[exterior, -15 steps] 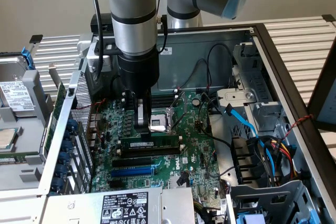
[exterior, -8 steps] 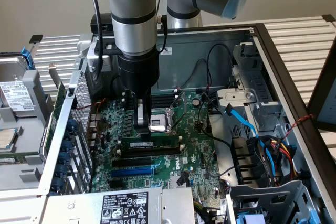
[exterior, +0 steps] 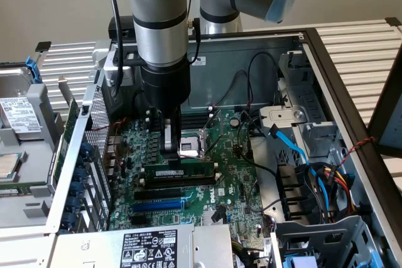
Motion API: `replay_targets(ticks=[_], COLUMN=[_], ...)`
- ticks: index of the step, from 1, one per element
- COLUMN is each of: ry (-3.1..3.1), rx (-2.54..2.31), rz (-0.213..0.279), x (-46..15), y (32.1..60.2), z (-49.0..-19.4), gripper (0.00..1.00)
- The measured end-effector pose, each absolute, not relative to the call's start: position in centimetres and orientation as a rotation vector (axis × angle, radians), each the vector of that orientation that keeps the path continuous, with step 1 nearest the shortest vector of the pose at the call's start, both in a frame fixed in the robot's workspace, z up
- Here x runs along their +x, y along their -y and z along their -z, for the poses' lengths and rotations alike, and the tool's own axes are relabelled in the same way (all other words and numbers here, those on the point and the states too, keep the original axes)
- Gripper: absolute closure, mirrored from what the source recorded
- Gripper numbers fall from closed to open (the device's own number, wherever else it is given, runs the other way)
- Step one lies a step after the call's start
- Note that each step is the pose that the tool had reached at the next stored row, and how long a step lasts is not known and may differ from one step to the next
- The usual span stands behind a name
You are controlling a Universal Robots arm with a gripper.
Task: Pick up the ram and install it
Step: 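Insert the ram into the slot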
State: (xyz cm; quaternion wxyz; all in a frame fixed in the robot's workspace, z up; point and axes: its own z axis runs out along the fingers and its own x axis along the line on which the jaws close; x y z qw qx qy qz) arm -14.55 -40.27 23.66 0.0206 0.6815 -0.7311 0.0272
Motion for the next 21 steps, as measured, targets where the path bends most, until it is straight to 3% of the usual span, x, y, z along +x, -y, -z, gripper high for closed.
replay_targets(ticks=[21], ry=[2.263], rx=[2.118], rz=[-0.084], x=[-14.55], y=[40.27], z=[-23.83], gripper=[0.88])
